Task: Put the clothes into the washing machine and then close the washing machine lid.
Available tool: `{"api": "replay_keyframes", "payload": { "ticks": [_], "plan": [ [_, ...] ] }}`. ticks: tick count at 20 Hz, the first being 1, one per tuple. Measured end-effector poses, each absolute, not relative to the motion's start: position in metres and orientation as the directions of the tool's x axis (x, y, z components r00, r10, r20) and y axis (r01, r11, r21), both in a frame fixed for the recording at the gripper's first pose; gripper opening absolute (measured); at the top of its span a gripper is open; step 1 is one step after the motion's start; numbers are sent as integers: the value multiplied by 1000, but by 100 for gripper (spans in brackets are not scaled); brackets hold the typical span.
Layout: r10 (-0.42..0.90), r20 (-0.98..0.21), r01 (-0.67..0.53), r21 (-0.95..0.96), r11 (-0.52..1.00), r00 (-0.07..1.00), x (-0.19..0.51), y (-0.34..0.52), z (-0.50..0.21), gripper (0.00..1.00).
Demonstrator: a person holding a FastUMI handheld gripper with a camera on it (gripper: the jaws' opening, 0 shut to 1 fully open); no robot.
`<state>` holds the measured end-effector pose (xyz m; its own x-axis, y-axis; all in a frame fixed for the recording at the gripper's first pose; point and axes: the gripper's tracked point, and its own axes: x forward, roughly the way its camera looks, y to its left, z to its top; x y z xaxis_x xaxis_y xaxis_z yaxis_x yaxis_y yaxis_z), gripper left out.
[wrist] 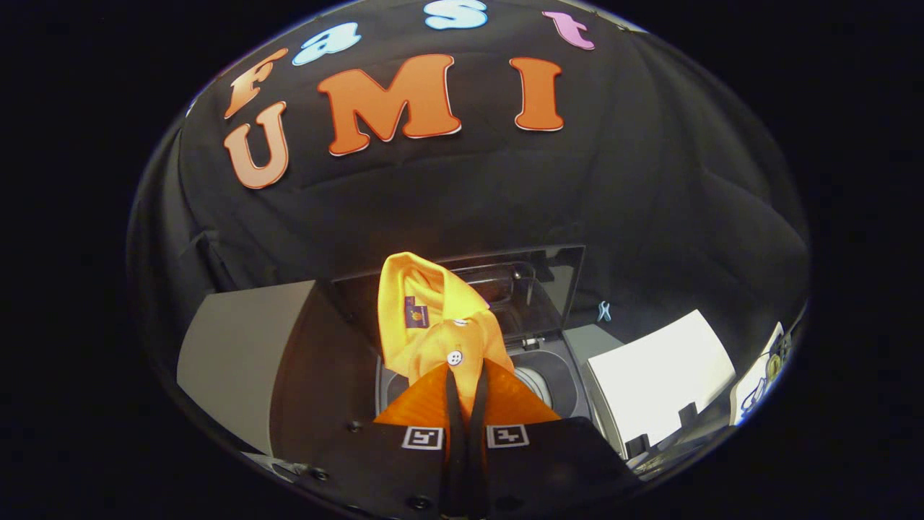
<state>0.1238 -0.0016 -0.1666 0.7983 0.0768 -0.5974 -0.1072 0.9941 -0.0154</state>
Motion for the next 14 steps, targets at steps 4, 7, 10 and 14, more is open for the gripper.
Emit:
{"api": "replay_keyframes", "payload": {
  "ticks": [4, 7, 10, 14],
  "plan": [
    [89, -626, -110, 5, 994, 775, 146, -8, -208, 8],
    [81, -652, -99, 8, 995, 754, 159, -6, -249, 9],
    [52, -680, -63, 9, 998, 731, 166, -12, -296, 9],
    [-24, -707, -45, -79, 996, 706, 183, -35, -361, 9]
  ]
}}
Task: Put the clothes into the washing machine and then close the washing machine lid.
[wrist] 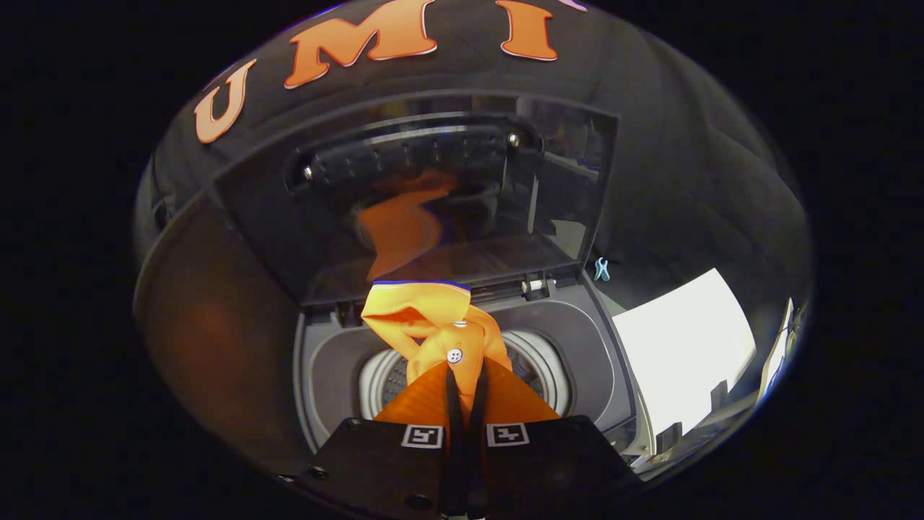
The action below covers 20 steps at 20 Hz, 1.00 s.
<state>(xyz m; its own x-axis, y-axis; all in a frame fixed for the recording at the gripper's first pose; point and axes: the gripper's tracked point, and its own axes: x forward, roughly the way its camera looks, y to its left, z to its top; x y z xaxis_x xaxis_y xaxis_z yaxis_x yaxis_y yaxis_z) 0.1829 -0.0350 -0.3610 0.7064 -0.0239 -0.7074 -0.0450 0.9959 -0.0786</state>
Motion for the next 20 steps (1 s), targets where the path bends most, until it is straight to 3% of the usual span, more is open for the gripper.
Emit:
{"api": "replay_keyframes", "payload": {
  "ticks": [4, 8, 11, 12, 16, 20],
  "plan": [
    [-45, -715, 31, -33, 999, 698, 198, -44, -391, 10],
    [-54, -742, 26, -49, 998, 668, 202, -49, -406, 11],
    [-50, -763, -2, -67, 998, 645, 192, -47, -413, 21],
    [-38, -771, -10, -58, 998, 636, 187, -44, -415, 35],
    [-37, -767, -30, -74, 997, 641, 178, -42, -402, 38],
    [-56, -748, -56, -124, 991, 661, 170, -44, -380, 89]
  ]
}}
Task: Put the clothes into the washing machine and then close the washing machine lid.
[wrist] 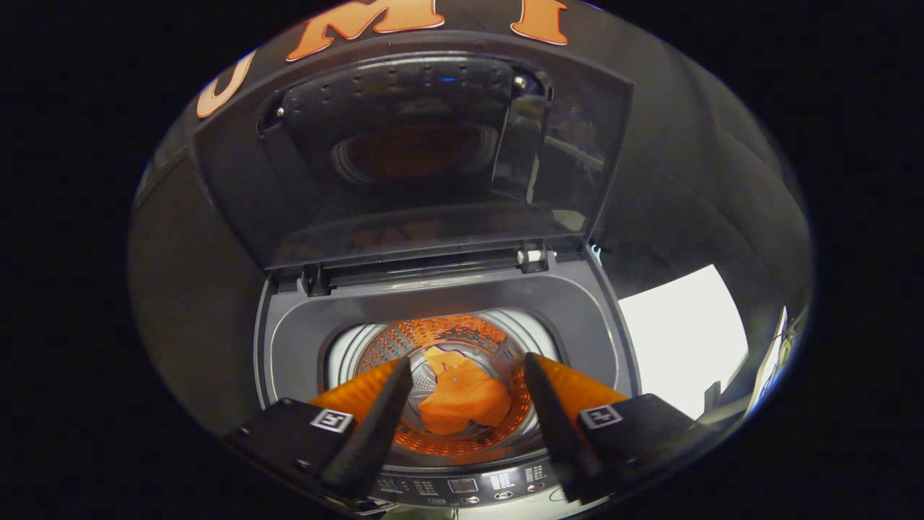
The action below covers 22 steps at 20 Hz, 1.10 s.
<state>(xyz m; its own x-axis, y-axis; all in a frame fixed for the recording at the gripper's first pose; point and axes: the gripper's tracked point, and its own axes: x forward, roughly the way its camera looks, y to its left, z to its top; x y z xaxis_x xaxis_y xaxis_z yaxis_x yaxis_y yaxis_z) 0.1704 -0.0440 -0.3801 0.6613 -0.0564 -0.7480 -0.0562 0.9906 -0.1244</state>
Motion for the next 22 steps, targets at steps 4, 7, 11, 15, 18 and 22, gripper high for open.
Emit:
{"api": "replay_keyframes", "payload": {
  "ticks": [4, 7, 11, 15, 18, 22],
  "plan": [
    [-41, -731, -67, -119, 991, 681, 161, -36, -345, 100],
    [-16, -708, -79, -101, 992, 706, 155, -30, -310, 100],
    [-2, -645, -78, -96, 992, 764, 164, -25, -251, 100],
    [37, -620, -94, -61, 994, 784, 173, -12, -203, 100],
    [49, -578, -106, -65, 992, 814, 185, -3, -168, 100],
    [75, -541, -126, -58, 990, 838, 208, 13, -133, 100]
  ]
}}
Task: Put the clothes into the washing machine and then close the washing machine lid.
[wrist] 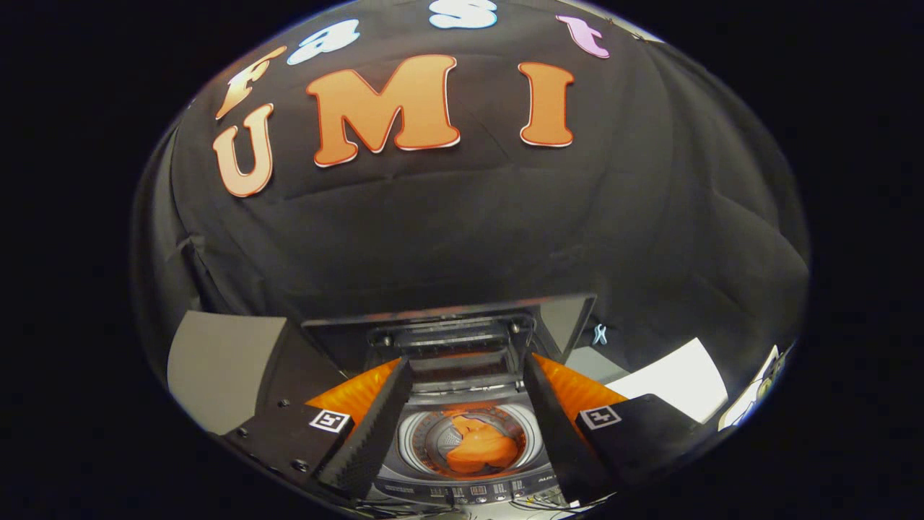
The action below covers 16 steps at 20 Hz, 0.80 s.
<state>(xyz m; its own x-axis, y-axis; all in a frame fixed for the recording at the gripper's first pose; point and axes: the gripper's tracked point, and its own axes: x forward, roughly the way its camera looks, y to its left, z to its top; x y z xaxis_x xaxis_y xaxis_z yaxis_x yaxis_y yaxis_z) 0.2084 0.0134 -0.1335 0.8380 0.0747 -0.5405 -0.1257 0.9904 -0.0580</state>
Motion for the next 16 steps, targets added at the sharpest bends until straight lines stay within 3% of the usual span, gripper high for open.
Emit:
{"api": "replay_keyframes", "payload": {
  "ticks": [7, 16],
  "plan": [
    [69, -497, -147, -119, 982, 865, 264, 35, -106, 100],
    [70, -518, -159, -128, 979, 852, 330, 59, -131, 100]
  ]
}}
